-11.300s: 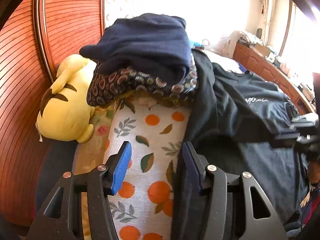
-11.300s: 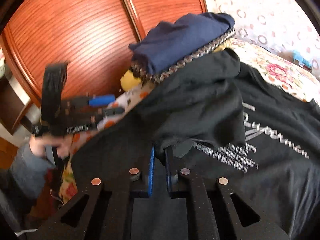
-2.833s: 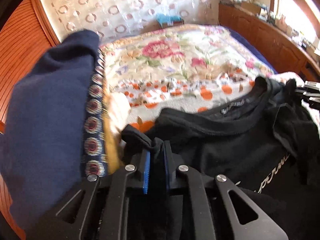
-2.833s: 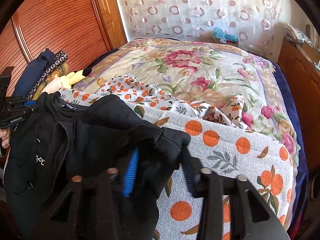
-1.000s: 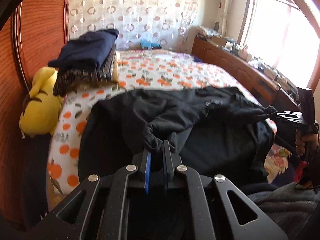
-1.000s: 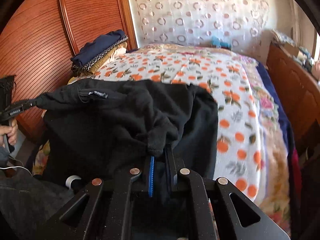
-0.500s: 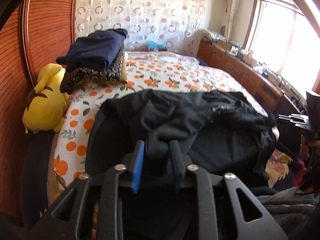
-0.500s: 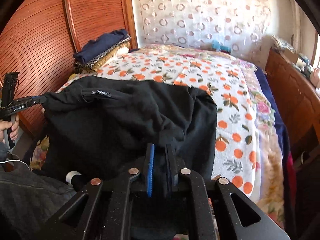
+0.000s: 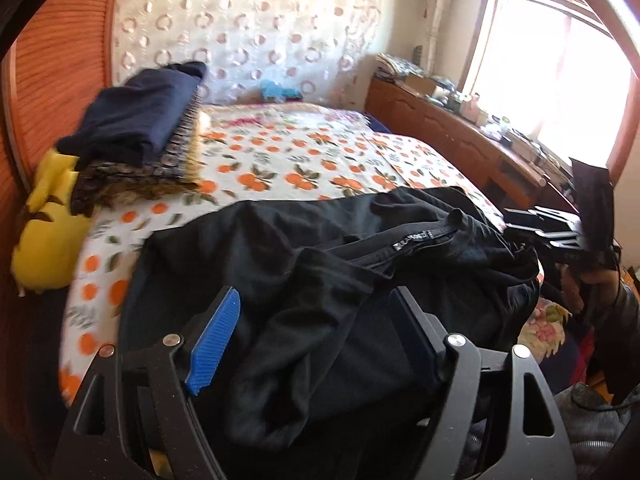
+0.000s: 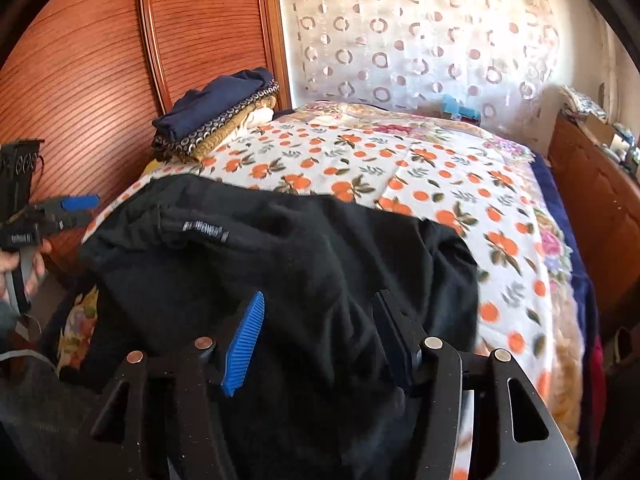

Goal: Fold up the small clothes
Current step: 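Open both tools and release the folded shirt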

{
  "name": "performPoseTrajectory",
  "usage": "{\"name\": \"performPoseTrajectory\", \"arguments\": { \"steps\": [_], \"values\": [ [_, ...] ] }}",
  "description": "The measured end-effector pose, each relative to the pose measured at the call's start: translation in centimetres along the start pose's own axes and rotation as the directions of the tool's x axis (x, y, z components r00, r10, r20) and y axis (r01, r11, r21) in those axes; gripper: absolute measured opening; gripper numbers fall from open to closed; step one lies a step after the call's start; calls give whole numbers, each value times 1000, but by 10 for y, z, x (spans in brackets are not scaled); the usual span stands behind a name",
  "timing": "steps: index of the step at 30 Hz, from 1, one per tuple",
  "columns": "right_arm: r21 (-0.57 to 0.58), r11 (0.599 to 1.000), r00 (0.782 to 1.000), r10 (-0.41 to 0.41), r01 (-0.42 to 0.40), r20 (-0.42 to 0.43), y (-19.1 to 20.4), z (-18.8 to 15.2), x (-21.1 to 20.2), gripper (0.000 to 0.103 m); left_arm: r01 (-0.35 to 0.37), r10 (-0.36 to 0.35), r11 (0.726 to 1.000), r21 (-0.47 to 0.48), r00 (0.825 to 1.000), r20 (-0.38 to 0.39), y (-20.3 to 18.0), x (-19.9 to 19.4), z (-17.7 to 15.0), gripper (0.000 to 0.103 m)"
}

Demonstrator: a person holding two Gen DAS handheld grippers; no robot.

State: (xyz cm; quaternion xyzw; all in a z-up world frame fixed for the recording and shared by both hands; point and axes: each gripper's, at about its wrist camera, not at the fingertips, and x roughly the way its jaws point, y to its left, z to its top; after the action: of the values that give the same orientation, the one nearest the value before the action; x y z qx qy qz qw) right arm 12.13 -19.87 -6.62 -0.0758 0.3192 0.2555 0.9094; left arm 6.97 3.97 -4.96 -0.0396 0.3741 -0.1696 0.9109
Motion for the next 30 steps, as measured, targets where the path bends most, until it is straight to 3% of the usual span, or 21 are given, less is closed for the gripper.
{"name": "performPoseTrajectory", "arguments": {
  "steps": [7,11,13,15,16,17,22,30],
  "values": [
    [29,999,996,26,-24,-83,-10,21,53,59,29,-26,999,46,996,-81,-7,46,8,76],
    [39,998,992,51,-46,-118,-8,27,67,57,53,-49,998,29,992,-117,-5,62,6,62],
    [34,997,991,75,-71,-115,-4,29,67,38,38,-33,999,38,993,-114,-5,63,5,51],
    [21,996,990,86,-84,-108,1,30,64,14,23,-18,998,52,995,-96,-5,58,3,38],
    [15,996,991,86,-85,-105,2,30,62,10,16,-11,998,59,996,-86,-6,54,2,28],
    [13,996,991,92,-91,-98,4,28,58,9,19,-13,998,61,996,-83,-6,50,2,21],
    [23,993,992,115,-115,-43,6,12,22,7,62,-60,996,62,998,-36,-11,12,-4,11],
    [34,986,986,163,-163,-17,12,-16,-25,6,105,-107,991,82,994,13,-25,-46,-22,6]
  ]
}}
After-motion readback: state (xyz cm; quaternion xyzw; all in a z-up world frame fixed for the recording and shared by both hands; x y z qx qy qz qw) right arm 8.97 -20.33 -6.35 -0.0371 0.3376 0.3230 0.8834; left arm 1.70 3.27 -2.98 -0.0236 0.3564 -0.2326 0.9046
